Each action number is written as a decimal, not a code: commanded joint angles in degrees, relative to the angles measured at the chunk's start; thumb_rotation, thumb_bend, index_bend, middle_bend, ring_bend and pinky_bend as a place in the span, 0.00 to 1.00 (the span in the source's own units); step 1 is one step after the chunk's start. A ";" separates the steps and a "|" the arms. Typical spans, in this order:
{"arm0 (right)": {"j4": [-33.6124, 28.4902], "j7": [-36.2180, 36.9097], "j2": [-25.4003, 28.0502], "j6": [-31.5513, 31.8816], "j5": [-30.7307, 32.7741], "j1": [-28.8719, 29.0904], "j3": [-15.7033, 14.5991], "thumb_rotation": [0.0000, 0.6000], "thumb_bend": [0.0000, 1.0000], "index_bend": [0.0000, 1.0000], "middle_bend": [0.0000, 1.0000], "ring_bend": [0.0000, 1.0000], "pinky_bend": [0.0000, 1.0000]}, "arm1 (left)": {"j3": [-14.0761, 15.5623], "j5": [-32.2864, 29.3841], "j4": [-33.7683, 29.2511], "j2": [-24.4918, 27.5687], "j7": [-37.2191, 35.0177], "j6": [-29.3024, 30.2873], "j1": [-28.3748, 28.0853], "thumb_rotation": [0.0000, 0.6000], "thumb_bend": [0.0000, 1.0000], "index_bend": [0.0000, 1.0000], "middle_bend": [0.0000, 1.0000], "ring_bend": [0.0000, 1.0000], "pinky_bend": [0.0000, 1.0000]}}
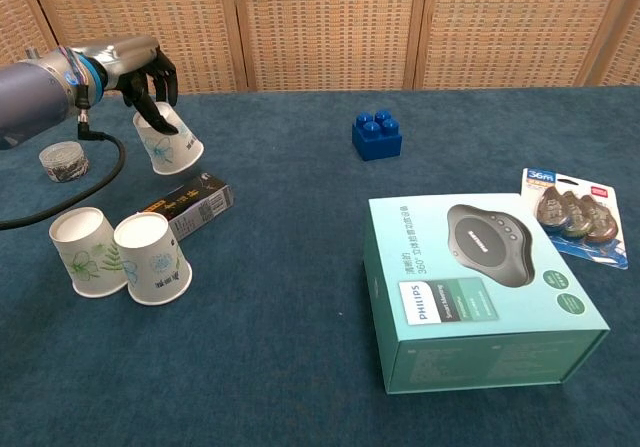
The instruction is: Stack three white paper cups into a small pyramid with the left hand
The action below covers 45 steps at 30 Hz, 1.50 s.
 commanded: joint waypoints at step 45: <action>-1.05 0.72 0.71 2.86 -2.03 -1.39 -0.64 1.00 0.00 0.00 0.00 0.00 0.00 | 12.59 18.82 -51.63 39.03 -3.63 -4.15 8.93 1.00 0.21 0.56 0.57 0.51 0.47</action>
